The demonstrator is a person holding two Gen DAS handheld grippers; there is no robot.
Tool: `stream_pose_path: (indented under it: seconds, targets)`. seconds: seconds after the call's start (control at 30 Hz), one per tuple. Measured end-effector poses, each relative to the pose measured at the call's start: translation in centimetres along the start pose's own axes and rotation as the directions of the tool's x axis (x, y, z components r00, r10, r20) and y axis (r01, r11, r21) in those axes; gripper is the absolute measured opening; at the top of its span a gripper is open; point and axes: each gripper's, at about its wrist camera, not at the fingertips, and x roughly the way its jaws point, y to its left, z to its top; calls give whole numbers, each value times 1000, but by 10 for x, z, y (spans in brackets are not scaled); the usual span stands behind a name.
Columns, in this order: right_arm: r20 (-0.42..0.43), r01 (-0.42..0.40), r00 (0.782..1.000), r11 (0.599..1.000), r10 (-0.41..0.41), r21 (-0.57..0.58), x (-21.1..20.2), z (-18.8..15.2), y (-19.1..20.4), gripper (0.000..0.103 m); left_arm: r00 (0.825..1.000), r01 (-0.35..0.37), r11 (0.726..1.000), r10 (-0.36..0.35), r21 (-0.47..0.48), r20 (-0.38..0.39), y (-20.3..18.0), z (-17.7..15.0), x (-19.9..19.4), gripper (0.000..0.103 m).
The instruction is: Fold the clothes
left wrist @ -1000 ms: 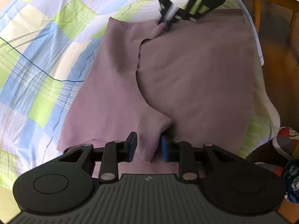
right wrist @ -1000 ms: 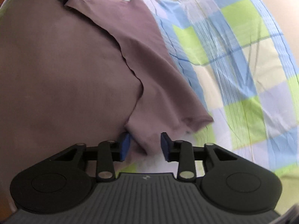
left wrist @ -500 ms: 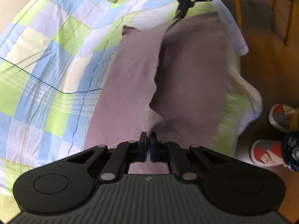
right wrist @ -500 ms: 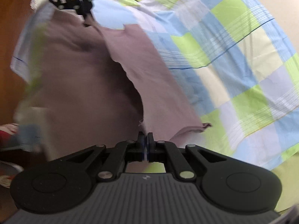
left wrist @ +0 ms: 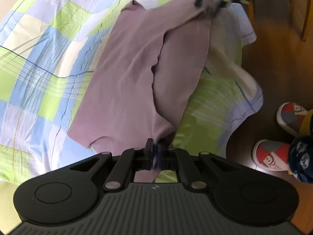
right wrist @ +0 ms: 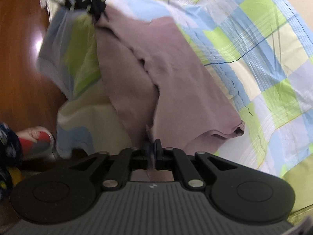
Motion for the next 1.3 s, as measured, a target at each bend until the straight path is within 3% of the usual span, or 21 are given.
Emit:
stream_pose_path:
  seconds: [0.07,0.13,0.2,0.33,0.4,0.47,0.53,0.7,0.77,0.87,0.93,1.03,1.13,1.2,1.27,1.3]
  targets:
    - [-11,-4,1000,1000,4,-21,-6,-3,10,45,1000,4,1000,-4,-17,-10,-4,-1,-9,2]
    - [-6,-20,1000,1000,20,4,-14,-3,11,45,1000,22,999,-23,-36,-16,-7,-3,-20,17]
    - [34,-65,998,989,61,129,-33,-2,3,43,1000,24,998,-24,-56,-9,-8,-3,-30,17]
    - [136,-84,990,941,42,327,-48,3,-21,37,999,0,976,8,-219,37,9,6,-39,19]
    - [151,-84,988,910,24,405,-41,6,-29,37,999,-7,962,16,-274,31,14,14,-26,31]
    - [136,-86,990,894,28,439,-28,5,-30,37,1000,-12,960,7,-280,-21,7,19,-6,34]
    - [31,-92,996,879,87,468,0,0,-24,37,1000,-28,955,24,-296,-18,4,22,-8,34]
    - [75,-103,994,851,76,515,-29,-9,-37,38,998,6,898,18,-439,52,15,28,-41,34]
    - [51,-98,995,824,84,558,-33,-18,-52,38,997,50,877,-14,-478,78,16,41,-43,34]
    - [65,-104,995,757,82,645,-32,-26,-88,37,993,77,866,-23,-494,115,19,62,-38,35]
    - [99,-113,993,705,61,700,-30,-33,-121,28,988,91,852,-13,-516,153,27,86,-28,40]
    - [132,-128,990,669,44,733,-13,-38,-175,25,986,86,835,6,-543,165,39,118,-9,42]
    - [109,-108,993,748,48,655,15,-43,-217,25,992,54,804,25,-593,124,54,144,15,42]
    - [87,-102,994,829,65,549,36,-48,-236,25,997,23,755,32,-655,73,63,158,31,42]
    - [105,-167,985,928,140,334,73,-63,-255,25,999,-19,700,39,-713,12,69,169,44,42]
    - [116,-195,979,945,170,262,84,-66,-259,25,999,-46,669,40,-742,-26,70,175,49,42]
